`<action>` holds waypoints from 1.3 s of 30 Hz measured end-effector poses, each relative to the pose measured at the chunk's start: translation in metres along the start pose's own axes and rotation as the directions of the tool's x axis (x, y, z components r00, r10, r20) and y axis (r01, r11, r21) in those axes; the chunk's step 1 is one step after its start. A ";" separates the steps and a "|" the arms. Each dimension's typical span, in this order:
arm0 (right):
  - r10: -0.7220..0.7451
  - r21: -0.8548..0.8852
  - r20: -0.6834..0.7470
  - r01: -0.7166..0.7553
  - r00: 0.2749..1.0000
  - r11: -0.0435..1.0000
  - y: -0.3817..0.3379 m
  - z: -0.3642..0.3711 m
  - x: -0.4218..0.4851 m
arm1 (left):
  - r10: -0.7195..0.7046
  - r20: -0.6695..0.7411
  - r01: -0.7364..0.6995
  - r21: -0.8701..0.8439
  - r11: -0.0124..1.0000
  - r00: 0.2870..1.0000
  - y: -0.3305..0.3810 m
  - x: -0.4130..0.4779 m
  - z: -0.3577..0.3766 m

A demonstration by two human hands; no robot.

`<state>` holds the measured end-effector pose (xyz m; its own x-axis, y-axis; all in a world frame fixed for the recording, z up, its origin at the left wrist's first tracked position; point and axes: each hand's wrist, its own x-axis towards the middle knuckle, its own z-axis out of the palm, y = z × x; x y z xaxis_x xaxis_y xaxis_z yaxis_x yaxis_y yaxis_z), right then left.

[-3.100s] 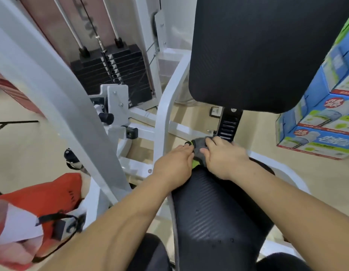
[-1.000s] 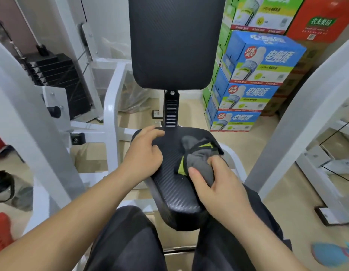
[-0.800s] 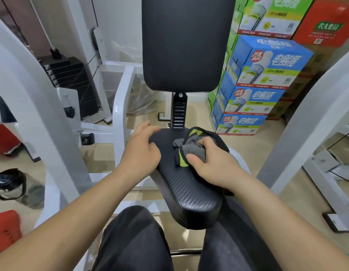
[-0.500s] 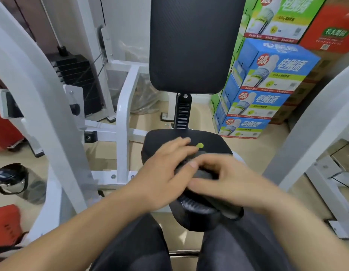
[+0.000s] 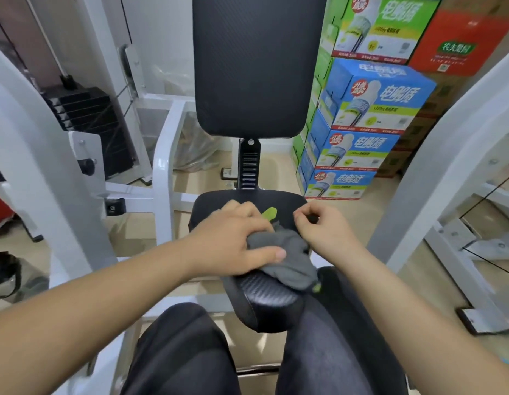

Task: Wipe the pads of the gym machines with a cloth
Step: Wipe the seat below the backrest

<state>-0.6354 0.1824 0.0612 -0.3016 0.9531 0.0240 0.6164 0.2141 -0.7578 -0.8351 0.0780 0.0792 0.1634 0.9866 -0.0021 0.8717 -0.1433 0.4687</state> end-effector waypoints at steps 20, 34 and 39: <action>-0.226 -0.191 0.287 0.287 0.931 0.939 -0.055 0.024 0.007 | -0.499 -0.453 0.137 -0.624 0.770 0.739 0.018 -0.074 0.075; -0.044 -0.218 0.240 0.098 0.970 0.971 -0.009 0.017 0.066 | -0.465 -0.221 0.463 -0.067 0.884 0.857 -0.050 -0.011 0.005; 0.005 -0.322 0.231 0.072 0.973 0.944 0.013 0.016 0.098 | -0.377 -0.201 0.418 0.239 0.876 0.904 -0.006 0.016 0.019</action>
<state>-0.6682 0.2752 0.0430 -0.4588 0.8788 -0.1309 0.7942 0.3396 -0.5039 -0.8293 0.0930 0.0596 -0.2735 0.9619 -0.0006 0.9426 0.2682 0.1989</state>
